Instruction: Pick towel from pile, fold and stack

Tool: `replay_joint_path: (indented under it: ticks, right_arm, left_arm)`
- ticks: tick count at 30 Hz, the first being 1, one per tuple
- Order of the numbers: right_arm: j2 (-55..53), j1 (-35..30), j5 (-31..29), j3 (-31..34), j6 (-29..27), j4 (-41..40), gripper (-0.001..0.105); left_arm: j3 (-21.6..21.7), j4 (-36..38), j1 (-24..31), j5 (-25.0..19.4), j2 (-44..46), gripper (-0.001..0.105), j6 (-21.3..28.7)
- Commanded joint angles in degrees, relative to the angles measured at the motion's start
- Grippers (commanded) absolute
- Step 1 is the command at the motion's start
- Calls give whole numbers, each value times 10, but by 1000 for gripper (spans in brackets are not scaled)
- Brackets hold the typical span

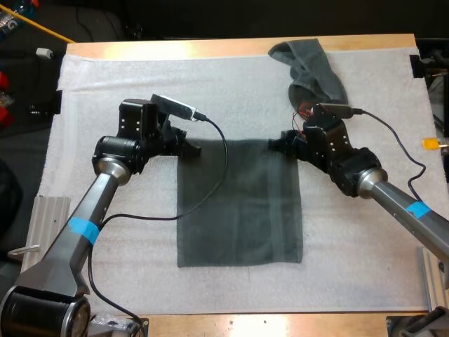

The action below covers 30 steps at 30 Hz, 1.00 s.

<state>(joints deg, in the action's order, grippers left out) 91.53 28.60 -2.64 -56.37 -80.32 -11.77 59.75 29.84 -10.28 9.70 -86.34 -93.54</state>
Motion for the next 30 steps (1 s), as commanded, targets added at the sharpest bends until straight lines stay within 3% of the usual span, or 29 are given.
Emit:
replay_joint_path:
  ticks: [1,3,13,25,30]
  right_arm:
    - [-3,-4,-1,-7,-9,4,86]
    - [-11,-4,-1,-13,-9,-14,85]
    - [-125,-3,-1,-23,-9,-125,80]
    - [-291,-3,21,-23,-9,-392,80]
    - [-337,-3,71,-21,-5,-493,79]
  left_arm:
    - [9,-6,2,2,6,47,-13]
    - [19,0,2,5,18,53,-15]
    - [24,85,2,3,164,51,-15]
    - [24,252,0,12,326,51,-63]
    - [24,335,0,59,363,51,-78]
